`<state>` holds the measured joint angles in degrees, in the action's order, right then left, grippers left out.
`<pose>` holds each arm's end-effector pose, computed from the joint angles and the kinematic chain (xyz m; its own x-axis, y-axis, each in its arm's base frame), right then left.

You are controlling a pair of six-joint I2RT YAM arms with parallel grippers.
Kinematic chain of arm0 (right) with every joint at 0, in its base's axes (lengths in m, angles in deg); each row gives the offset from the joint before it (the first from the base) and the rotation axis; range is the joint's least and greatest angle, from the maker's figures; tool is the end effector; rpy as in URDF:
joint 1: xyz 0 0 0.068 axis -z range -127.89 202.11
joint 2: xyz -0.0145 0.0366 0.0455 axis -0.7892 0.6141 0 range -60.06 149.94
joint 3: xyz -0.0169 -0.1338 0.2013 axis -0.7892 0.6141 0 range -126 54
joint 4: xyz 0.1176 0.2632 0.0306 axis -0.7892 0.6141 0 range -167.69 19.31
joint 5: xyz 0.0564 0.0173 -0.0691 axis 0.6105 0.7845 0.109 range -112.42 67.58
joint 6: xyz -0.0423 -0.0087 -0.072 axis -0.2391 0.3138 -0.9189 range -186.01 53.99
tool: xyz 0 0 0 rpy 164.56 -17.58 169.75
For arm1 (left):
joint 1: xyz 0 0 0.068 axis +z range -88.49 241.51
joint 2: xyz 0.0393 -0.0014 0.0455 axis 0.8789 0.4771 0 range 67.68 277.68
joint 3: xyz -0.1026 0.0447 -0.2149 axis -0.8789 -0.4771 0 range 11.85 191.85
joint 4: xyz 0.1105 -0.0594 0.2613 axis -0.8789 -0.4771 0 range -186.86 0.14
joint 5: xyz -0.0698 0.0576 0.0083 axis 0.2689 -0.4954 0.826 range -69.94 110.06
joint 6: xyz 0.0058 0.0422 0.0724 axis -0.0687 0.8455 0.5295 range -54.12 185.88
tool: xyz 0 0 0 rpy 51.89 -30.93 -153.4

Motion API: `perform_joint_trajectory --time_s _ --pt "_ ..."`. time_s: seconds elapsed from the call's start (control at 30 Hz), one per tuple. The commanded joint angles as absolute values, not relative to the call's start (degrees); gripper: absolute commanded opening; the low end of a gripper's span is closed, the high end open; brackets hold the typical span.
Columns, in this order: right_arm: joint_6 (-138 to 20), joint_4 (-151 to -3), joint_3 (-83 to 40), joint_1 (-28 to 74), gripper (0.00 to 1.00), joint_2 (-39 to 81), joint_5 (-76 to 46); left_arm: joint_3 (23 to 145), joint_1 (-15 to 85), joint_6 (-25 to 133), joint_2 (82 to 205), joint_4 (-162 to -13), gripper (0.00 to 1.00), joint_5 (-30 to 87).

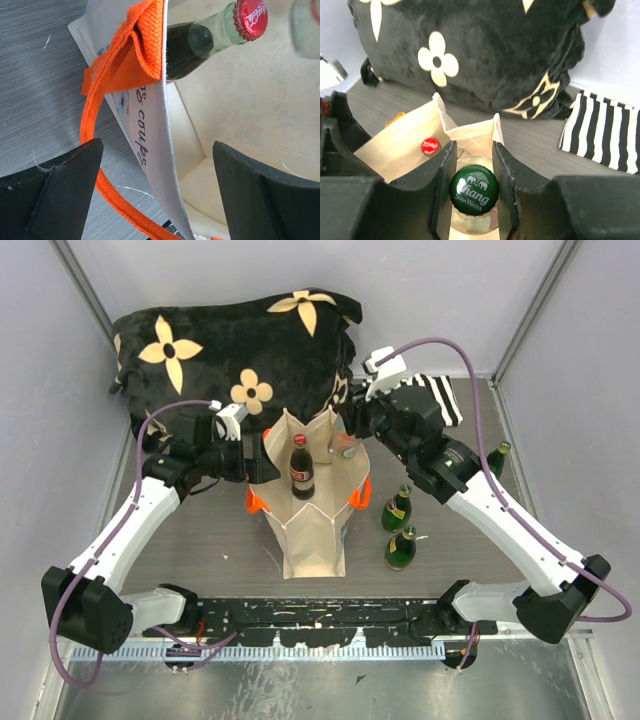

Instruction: Place the beverage into the canvas bag

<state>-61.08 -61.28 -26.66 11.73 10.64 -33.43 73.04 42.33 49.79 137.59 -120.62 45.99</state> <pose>0.2749 0.2154 0.4230 -0.1273 0.0023 -0.9919 -0.4823 0.8737 0.0640 0.3005 -0.1387 0.2601 -0.7472 -0.0042 -0.6646 0.4236 0.7675 -0.4811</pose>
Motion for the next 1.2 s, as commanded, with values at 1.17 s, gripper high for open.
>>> perform_joint_trajectory --time_s 1.17 --pt "-59.47 -93.51 -7.29 11.42 0.01 24.75 -31.50 75.55 42.08 49.97 137.29 -120.28 0.98 46.43"
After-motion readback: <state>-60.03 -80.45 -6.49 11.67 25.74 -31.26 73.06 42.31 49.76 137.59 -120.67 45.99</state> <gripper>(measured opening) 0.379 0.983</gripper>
